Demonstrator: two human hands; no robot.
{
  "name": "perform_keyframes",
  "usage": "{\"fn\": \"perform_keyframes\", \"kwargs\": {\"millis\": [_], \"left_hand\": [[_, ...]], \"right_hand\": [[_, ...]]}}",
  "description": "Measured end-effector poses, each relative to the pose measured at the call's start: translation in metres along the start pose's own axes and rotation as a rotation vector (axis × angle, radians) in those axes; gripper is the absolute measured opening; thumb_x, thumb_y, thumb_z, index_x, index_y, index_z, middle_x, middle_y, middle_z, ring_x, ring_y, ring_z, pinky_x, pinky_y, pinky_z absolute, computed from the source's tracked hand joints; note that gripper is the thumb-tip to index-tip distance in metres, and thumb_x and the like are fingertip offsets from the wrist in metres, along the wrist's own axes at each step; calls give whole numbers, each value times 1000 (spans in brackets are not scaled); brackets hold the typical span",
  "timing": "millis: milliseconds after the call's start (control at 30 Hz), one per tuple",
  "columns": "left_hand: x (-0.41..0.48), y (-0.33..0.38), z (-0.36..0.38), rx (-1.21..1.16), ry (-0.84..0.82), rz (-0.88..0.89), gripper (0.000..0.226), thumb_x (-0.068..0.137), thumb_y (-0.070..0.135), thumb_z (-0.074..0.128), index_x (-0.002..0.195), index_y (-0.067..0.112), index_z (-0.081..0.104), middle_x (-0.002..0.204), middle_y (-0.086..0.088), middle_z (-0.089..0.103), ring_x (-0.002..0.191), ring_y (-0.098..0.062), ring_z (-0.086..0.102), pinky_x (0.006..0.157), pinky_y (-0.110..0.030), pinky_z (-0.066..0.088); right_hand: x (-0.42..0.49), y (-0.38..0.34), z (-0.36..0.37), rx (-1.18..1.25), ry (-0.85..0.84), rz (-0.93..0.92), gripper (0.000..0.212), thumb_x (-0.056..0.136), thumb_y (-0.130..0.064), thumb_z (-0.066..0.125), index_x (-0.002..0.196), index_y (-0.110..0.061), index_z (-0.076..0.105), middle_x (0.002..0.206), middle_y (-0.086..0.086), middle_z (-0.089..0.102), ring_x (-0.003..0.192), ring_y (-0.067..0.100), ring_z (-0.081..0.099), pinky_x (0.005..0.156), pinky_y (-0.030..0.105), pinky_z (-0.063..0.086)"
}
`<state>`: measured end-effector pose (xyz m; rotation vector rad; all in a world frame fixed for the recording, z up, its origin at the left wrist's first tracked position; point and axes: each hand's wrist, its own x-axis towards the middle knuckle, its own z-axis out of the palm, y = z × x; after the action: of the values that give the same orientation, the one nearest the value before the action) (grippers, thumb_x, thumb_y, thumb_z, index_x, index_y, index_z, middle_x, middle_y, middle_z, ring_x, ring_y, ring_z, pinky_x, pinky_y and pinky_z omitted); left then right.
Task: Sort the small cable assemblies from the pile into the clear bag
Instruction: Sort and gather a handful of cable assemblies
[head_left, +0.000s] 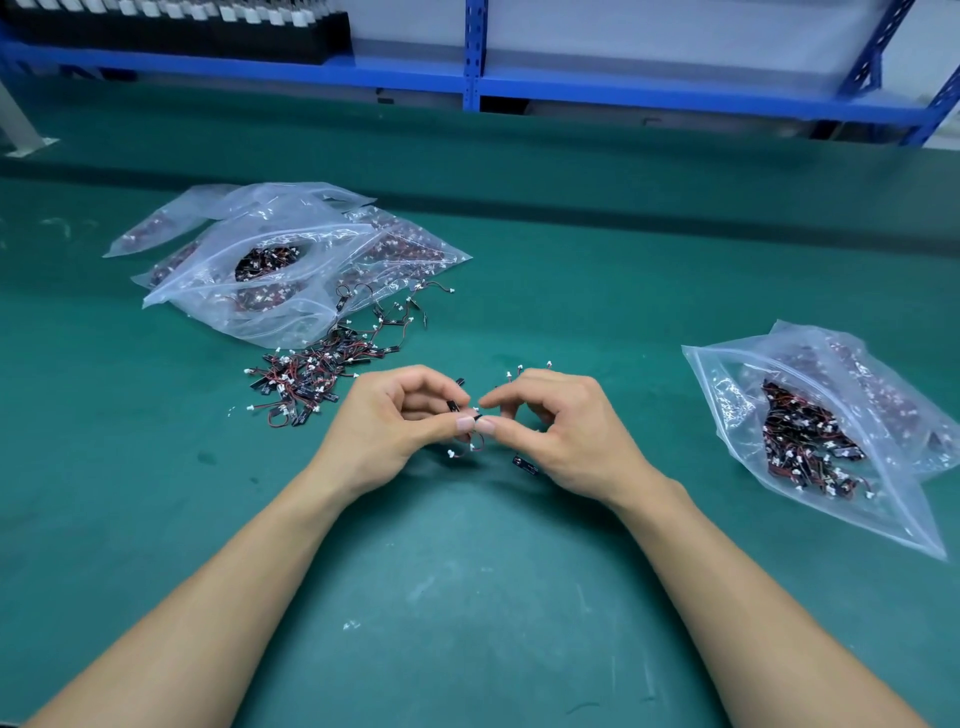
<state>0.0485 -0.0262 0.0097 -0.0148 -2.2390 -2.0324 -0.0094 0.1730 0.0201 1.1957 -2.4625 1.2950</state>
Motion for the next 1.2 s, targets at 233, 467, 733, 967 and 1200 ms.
{"fn": "perform_keyframes", "kwargs": {"millis": [233,467,733,967,1200], "left_hand": [[-3,2,3,-93,-23,-33,21,74,16,76,91,6,69,76,-17,75,67,-25,74,64,-25,58],[-2,3,1,-110,-4,-27,14,83,16,69,91,5,71,88,-12,77,76,-23,75,69,-26,60],[3,2,-21,213,54,113,16,85,13,73,87,28,77,72,5,74,64,-5,59,63,-17,47],[1,-4,-31,591,-42,127,20,76,32,83,91,42,74,67,26,68,53,-6,36,54,-16,36],[3,-7,-35,663,153,224,10,86,26,77,94,31,77,51,11,50,48,-8,34,52,-12,29]], "right_hand": [[-1,3,2,79,1,8,5,85,-19,80,90,-19,80,73,-5,68,65,23,51,66,37,46],[-1,5,0,56,-35,0,7,87,-11,75,83,-16,72,75,-8,63,68,9,50,71,33,47],[-3,10,-14,30,-149,27,10,84,-13,67,76,-18,65,71,-6,60,76,19,51,74,31,43],[-2,15,-14,-49,-20,40,14,86,-14,64,90,-14,78,69,-16,58,73,-1,51,72,10,34],[-1,24,-13,-21,220,165,17,89,-24,63,80,-16,75,68,-8,66,71,8,54,67,12,35]]}}
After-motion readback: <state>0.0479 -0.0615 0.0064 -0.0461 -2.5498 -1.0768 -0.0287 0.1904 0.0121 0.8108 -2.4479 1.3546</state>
